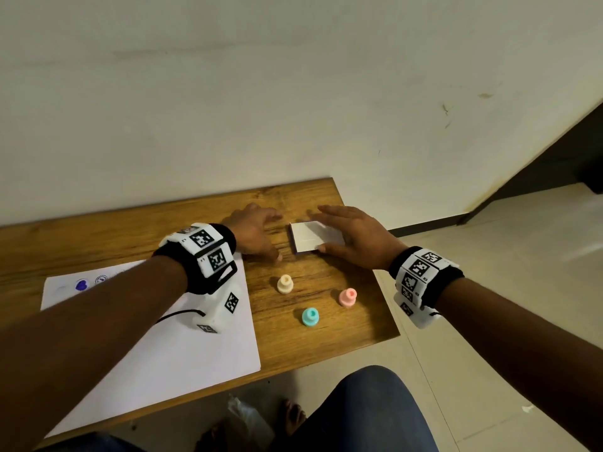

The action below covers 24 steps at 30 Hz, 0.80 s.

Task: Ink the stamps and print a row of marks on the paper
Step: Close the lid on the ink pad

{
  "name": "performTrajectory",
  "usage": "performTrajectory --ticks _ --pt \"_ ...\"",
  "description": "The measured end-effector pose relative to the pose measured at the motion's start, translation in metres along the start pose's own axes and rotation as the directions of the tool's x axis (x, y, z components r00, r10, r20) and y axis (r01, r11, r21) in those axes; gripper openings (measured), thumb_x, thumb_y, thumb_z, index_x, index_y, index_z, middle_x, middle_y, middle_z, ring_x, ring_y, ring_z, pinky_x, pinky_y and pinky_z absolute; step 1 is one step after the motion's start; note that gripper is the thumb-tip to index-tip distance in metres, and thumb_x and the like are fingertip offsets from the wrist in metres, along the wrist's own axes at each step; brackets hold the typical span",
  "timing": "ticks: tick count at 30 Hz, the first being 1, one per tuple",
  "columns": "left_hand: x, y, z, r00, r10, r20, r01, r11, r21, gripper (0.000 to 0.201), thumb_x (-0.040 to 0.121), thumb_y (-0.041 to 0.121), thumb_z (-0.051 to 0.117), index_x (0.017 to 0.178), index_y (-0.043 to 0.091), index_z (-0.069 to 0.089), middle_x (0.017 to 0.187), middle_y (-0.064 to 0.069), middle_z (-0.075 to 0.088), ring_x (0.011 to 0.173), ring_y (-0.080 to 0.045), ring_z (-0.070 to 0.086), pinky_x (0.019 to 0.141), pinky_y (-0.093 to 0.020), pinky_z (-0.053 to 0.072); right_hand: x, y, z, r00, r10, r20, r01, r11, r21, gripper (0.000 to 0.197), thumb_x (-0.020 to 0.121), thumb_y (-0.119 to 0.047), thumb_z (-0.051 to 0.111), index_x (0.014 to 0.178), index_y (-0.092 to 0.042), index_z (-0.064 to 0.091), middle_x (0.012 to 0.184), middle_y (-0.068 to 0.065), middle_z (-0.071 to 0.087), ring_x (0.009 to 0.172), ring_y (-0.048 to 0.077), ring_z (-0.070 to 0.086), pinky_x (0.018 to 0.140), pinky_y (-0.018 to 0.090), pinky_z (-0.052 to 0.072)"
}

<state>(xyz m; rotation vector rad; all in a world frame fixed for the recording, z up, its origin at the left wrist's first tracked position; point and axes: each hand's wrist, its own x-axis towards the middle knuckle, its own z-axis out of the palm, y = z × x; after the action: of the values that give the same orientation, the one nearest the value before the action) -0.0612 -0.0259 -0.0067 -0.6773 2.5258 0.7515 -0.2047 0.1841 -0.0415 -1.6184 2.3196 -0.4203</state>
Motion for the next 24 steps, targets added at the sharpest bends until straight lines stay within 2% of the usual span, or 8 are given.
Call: performTrajectory --ticks 3,7,11,13,15,18,20,24 --pt "0.001 0.005 -0.006 0.998 0.044 -0.041 -0.052 0.977 -0.206 0.087 0.066 0.031 0.086 0.142 0.029 0.044 0.148 -0.001 0.046 0.135 -0.018 0.044 0.111 -0.036 0.037 -0.004 0.002 -0.007 0.99 0.07 -0.12 -0.061 0.995 0.082 0.055 0.093 -0.046 0.063 0.142 -0.024 0.051 0.146 0.003 0.051 0.13 0.022 0.048 0.106 0.039 0.042" --pt "0.005 0.023 -0.001 0.992 0.086 -0.088 -0.1 0.979 -0.175 0.075 0.077 0.038 0.078 0.142 0.022 0.046 0.139 -0.005 0.054 0.124 -0.017 0.053 0.09 -0.023 0.039 -0.007 0.003 -0.007 0.942 0.273 -0.195 -0.226 0.946 0.231 0.043 0.094 -0.039 0.063 0.131 -0.018 0.061 0.116 0.003 0.062 0.098 0.016 0.059 0.087 0.036 0.052" --pt "0.011 0.028 0.008 1.0 0.008 -0.03 -0.017 0.946 -0.325 0.06 0.082 0.029 0.075 0.136 0.015 0.052 0.122 -0.006 0.062 0.085 -0.018 0.069 0.07 -0.027 0.056 -0.004 -0.003 -0.007 0.896 0.425 -0.131 -0.356 0.862 0.362 0.027 0.093 -0.032 0.065 0.113 -0.015 0.073 0.102 0.002 0.069 0.096 0.021 0.063 0.086 0.037 0.053" --pt "0.016 0.025 0.012 0.999 -0.02 -0.032 0.006 0.927 -0.376 0.051 0.082 0.021 0.076 0.129 0.012 0.057 0.111 -0.006 0.067 0.08 -0.021 0.071 0.065 -0.028 0.06 -0.001 -0.005 -0.006 0.892 0.442 -0.093 -0.368 0.831 0.417 0.017 0.091 -0.028 0.068 0.101 -0.017 0.077 0.096 0.002 0.071 0.092 0.022 0.066 0.083 0.037 0.054" --pt "0.018 0.022 0.016 0.998 -0.043 -0.038 0.02 0.885 -0.464 0.045 0.082 0.012 0.075 0.124 0.007 0.06 0.104 -0.01 0.07 0.08 -0.02 0.07 0.057 -0.021 0.058 0.001 -0.006 -0.004 0.883 0.463 -0.076 -0.385 0.807 0.447 0.019 0.089 -0.027 0.071 0.102 -0.014 0.077 0.097 0.0 0.071 0.093 0.019 0.066 0.083 0.033 0.054" --pt "0.018 0.022 0.017 0.997 -0.063 -0.035 0.031 0.813 -0.582 0.04 0.081 0.0 0.073 0.119 0.002 0.062 0.095 -0.013 0.071 0.077 -0.021 0.07 0.054 -0.021 0.058 0.003 -0.006 -0.002 0.865 0.496 -0.076 -0.401 0.775 0.488 0.028 0.086 -0.024 0.075 0.111 -0.01 0.075 0.098 -0.004 0.068 0.094 0.013 0.063 0.085 0.028 0.051" --pt "0.019 0.022 0.018 0.997 -0.063 -0.04 0.026 0.796 -0.604 0.037 0.081 -0.003 0.073 0.116 0.001 0.063 0.09 -0.013 0.071 0.073 -0.019 0.069 0.052 -0.02 0.057 0.003 -0.005 -0.002 0.849 0.524 -0.062 -0.408 0.727 0.553 0.033 0.085 -0.022 0.076 0.115 -0.009 0.073 0.099 -0.006 0.066 0.094 0.012 0.064 0.087 0.029 0.054" --pt "0.021 0.021 0.02 0.997 -0.073 -0.035 0.034 0.764 -0.644 0.032 0.082 -0.002 0.072 0.112 0.003 0.066 0.096 -0.015 0.071 0.085 -0.024 0.071 0.061 -0.026 0.061 0.003 -0.005 0.0 0.84 0.542 -0.042 -0.416 0.69 0.592 0.025 0.084 -0.019 0.076 0.108 -0.013 0.076 0.086 -0.013 0.068 0.081 0.009 0.066 0.086 0.036 0.059"
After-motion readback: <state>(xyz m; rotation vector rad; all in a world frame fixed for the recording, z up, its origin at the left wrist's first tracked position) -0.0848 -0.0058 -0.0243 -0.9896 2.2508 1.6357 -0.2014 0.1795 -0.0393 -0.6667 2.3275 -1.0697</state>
